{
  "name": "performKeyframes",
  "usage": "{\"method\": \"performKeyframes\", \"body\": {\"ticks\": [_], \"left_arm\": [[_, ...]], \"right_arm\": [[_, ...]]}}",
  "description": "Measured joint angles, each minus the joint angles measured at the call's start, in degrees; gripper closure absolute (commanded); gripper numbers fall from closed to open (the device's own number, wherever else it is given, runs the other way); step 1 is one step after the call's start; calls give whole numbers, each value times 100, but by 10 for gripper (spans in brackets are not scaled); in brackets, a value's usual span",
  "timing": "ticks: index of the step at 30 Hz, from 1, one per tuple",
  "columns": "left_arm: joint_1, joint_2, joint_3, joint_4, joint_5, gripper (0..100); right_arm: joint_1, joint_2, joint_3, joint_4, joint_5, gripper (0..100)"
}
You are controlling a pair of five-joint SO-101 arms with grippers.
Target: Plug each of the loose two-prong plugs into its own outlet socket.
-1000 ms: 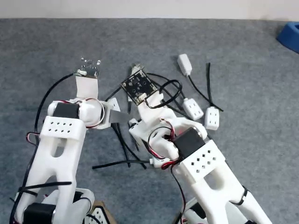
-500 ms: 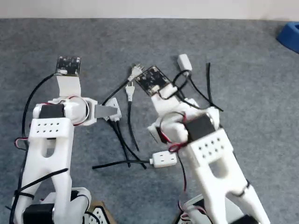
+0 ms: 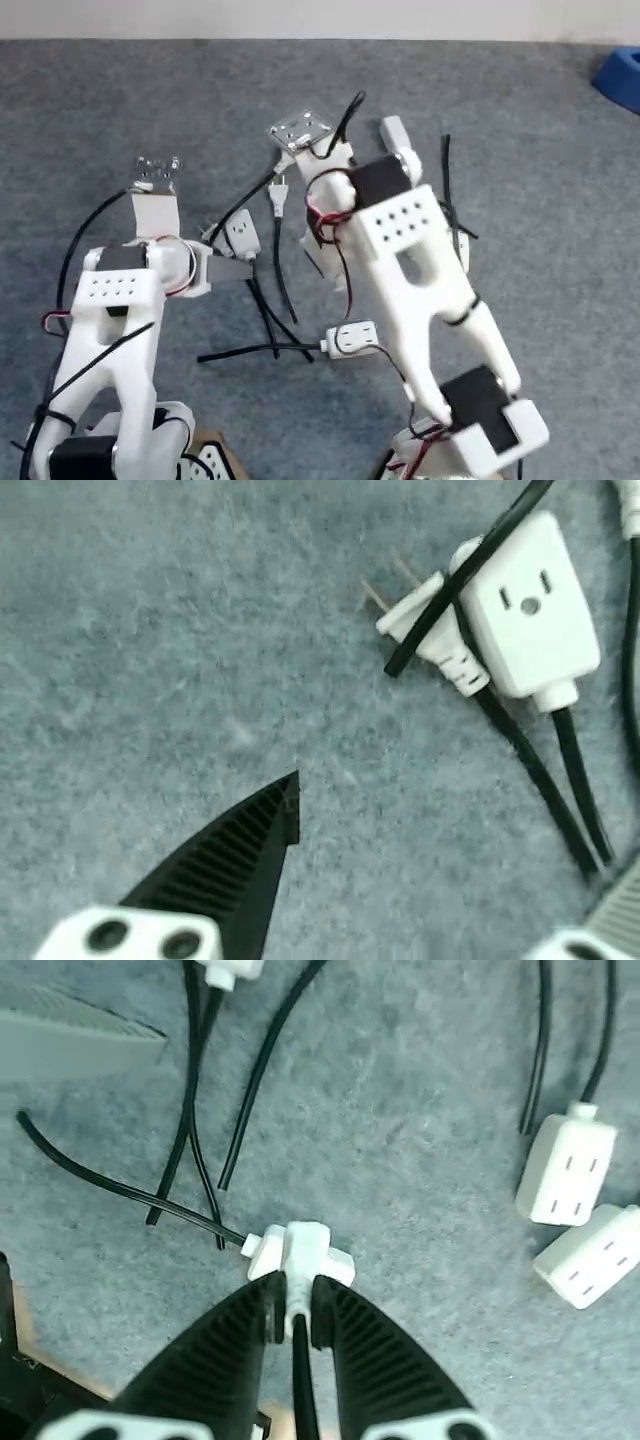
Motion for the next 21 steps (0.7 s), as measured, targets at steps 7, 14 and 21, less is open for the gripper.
{"method": "performKeyframes", "body": {"ticks": [7, 14, 21], "left_arm": [[0, 0, 387, -598, 0, 526], [0, 0, 431, -782, 0, 526], [0, 0, 431, -782, 0, 526]], "right_arm": [[0, 202, 290, 0, -501, 992], [396, -281, 976, -26, -809, 992], [721, -1521, 2875, -932, -677, 992]]}}
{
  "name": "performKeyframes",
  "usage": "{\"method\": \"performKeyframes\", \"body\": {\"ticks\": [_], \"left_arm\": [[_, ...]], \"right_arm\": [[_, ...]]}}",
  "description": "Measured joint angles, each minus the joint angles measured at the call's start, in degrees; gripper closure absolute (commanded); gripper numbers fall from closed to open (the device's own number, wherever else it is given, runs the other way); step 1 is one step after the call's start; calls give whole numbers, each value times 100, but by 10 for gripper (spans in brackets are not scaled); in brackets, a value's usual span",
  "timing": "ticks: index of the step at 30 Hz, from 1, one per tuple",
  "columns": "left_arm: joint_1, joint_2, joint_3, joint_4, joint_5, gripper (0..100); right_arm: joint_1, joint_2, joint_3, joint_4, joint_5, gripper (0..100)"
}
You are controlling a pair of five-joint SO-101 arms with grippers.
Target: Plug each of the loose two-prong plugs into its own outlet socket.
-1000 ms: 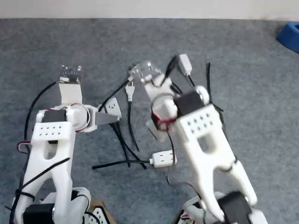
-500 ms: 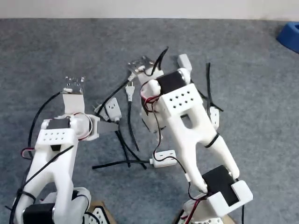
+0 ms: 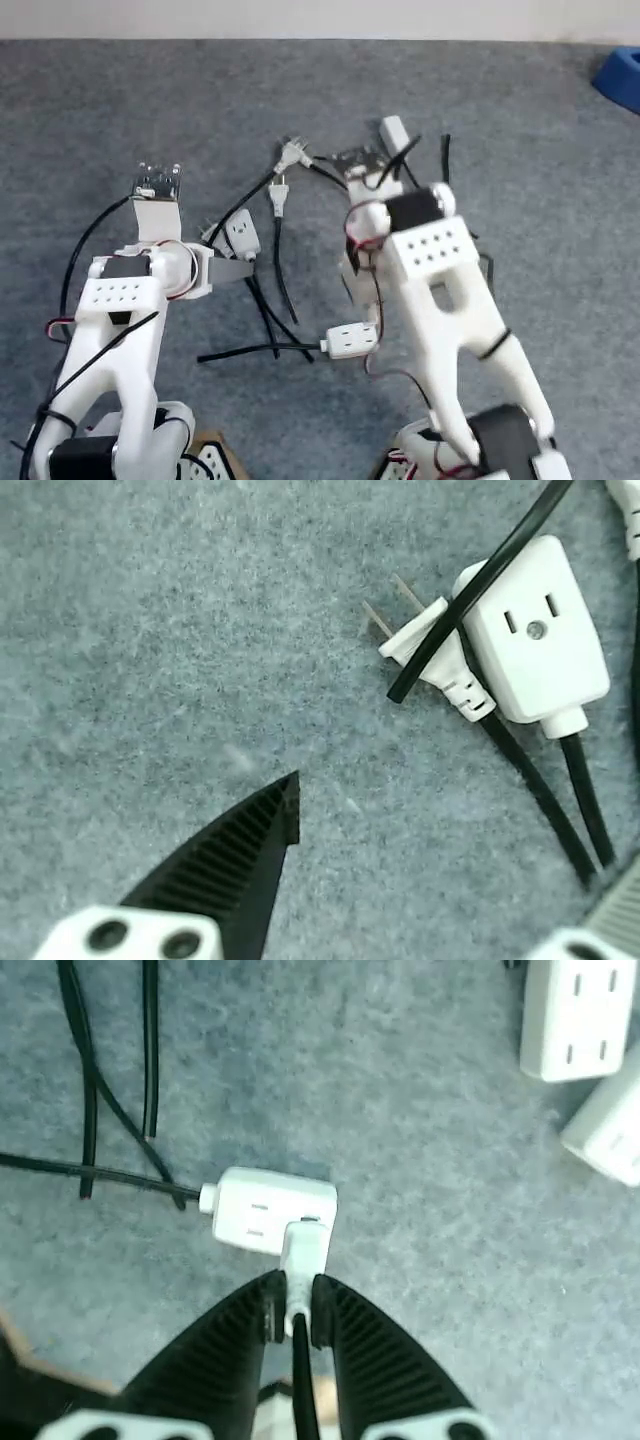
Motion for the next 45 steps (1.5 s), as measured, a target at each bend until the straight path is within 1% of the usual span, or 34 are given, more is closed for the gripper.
{"method": "performKeyframes", "body": {"ticks": [4, 9, 18, 33, 40, 45], "left_arm": [[0, 0, 0, 0, 0, 526], [0, 0, 0, 0, 0, 526], [0, 0, 220, -448, 0, 526], [0, 0, 273, -519, 0, 526], [0, 0, 273, -554, 0, 526], [0, 0, 273, -554, 0, 526]], "right_arm": [[9, -255, 738, -475, 105, 992], [9, -264, 1020, -809, 105, 992], [-97, -281, 1029, -835, -53, 992], [-97, -352, 1029, -527, -97, 992], [-97, -360, 1029, -527, -97, 992], [-97, -369, 1231, -800, -88, 992]]}}
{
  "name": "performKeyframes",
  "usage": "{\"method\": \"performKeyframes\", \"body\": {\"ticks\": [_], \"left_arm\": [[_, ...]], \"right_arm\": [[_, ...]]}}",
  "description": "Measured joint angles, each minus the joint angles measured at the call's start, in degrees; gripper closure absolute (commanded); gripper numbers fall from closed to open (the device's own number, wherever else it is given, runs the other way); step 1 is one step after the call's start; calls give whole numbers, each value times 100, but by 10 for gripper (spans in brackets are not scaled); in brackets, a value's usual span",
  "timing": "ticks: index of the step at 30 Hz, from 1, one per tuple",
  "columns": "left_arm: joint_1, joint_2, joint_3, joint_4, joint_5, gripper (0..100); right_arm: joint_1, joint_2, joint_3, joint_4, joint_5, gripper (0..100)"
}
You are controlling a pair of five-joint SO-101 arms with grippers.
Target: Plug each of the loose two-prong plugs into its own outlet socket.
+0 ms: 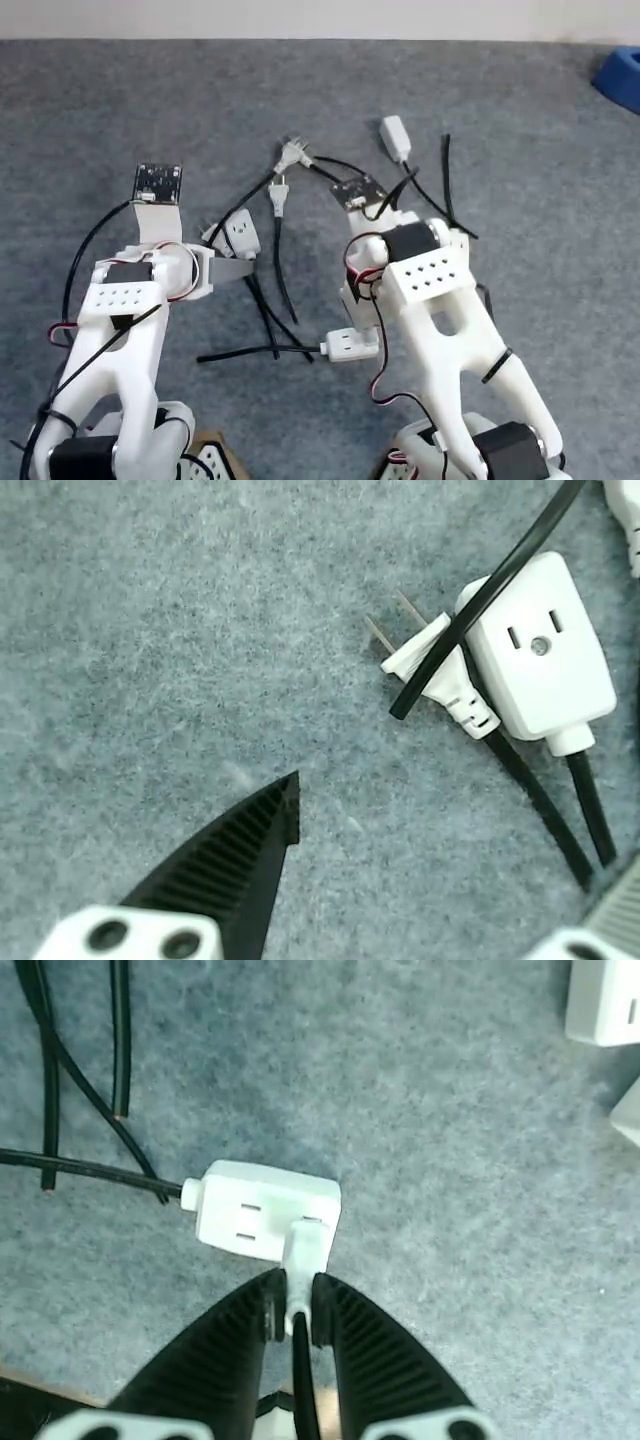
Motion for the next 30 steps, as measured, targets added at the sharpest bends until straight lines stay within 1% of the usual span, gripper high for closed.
{"method": "performKeyframes", "body": {"ticks": [10, 19, 21, 26, 28, 30], "left_arm": [[0, 0, 0, 0, 0, 526], [0, 0, 0, 0, 0, 526], [0, 0, 0, 0, 0, 526], [264, 0, -35, 26, -62, 526], [387, 0, -237, 273, -123, 526], [519, 0, -527, 677, -149, 525]], "right_arm": [[0, -35, 642, -668, 9, 992], [0, -132, 1354, -1363, 185, 988], [0, -167, 1354, -1363, 185, 943], [-26, -35, 615, -607, 220, 671], [0, -44, 9, -281, 220, 587], [-18, -35, -624, 202, 220, 549]]}}
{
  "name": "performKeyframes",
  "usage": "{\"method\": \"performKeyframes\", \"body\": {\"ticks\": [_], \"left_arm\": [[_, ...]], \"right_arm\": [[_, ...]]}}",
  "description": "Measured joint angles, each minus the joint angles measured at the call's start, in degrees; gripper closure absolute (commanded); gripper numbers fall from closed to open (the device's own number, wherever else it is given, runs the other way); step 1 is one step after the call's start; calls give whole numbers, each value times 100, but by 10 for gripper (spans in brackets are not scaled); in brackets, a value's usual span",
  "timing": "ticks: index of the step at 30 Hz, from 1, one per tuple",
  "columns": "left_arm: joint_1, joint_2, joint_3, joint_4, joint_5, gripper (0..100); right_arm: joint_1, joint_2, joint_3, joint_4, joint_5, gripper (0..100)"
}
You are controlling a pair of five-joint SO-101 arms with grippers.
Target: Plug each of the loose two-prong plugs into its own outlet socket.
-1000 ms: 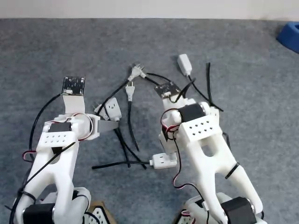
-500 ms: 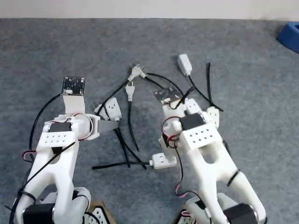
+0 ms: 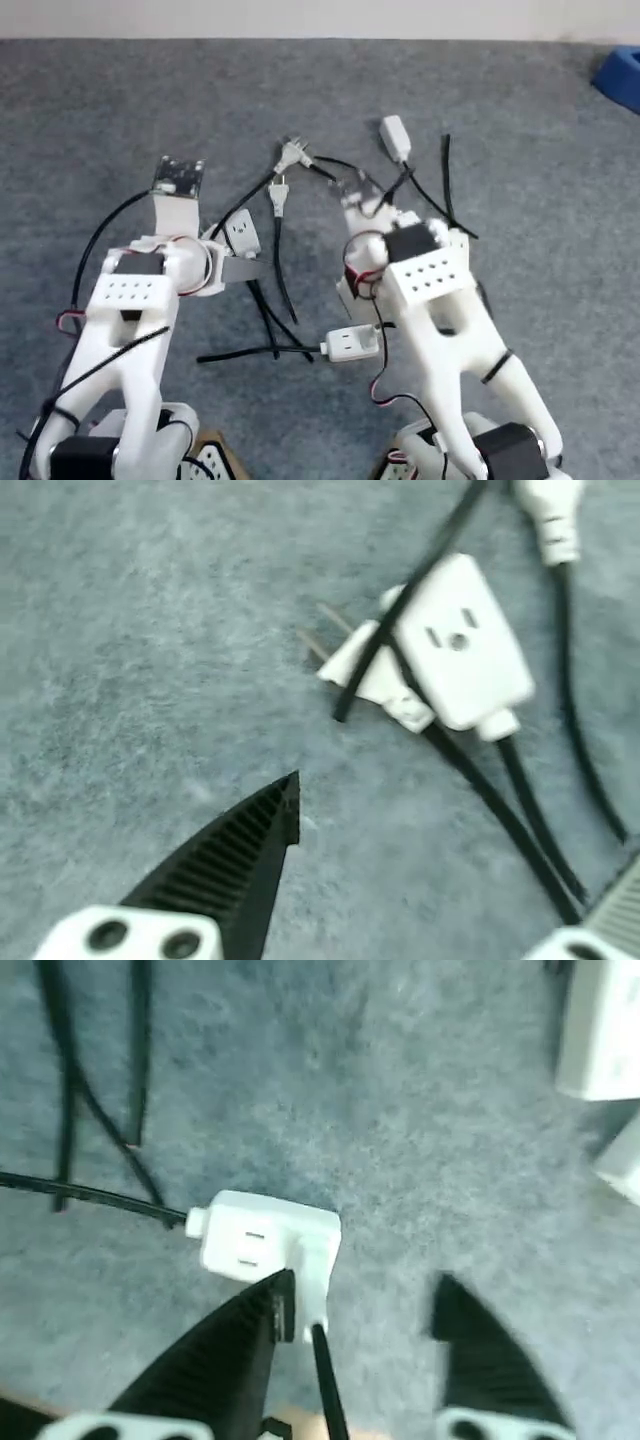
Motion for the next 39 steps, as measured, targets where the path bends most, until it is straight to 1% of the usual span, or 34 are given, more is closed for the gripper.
{"method": "performKeyframes", "body": {"ticks": [4, 7, 9, 11, 13, 15, 16, 20, 24, 26, 28, 30, 32, 35, 39], "left_arm": [[264, 0, -343, 659, 0, 525], [273, 0, -369, 782, -9, 525], [281, 0, -369, 791, -9, 525], [316, 0, -369, 791, -9, 525], [431, 0, -369, 791, 44, 525], [747, 0, -466, 853, 35, 525], [967, 0, -554, 941, 35, 525], [2040, 0, -1257, 1653, 62, 525], [2901, 0, -2259, 2699, 62, 536], [3244, 70, -2576, 3235, 53, 588], [3560, 299, -2708, 3613, -97, 670], [3868, 659, -2769, 3727, -185, 742], [4114, 1169, -2910, 3736, -185, 784], [4369, 2084, -3367, 3736, -220, 774], [4756, 3402, -4167, 3736, -220, 772]], "right_arm": [[0, 0, -1538, 721, 0, 547], [70, 0, -2840, 1301, 0, 547], [466, -9, -3613, 1468, 0, 547], [1178, -18, -3947, 1495, -88, 547], [2040, -9, -3903, 1451, -123, 547], [2848, -9, -3569, 1240, -132, 547], [3095, -9, -3279, 1064, -132, 548], [3525, 0, -1741, 88, 0, 548], [3974, 0, -237, -879, 193, 548], [4062, 0, 431, -1266, 308, 548], [4062, 0, 1064, -1609, 343, 548], [4114, 0, 1618, -1987, 343, 548], [4132, 0, 2040, -2321, 343, 548], [4273, 0, 2382, -2646, 343, 548], [4844, -9, 2409, -2892, 378, 548]]}}
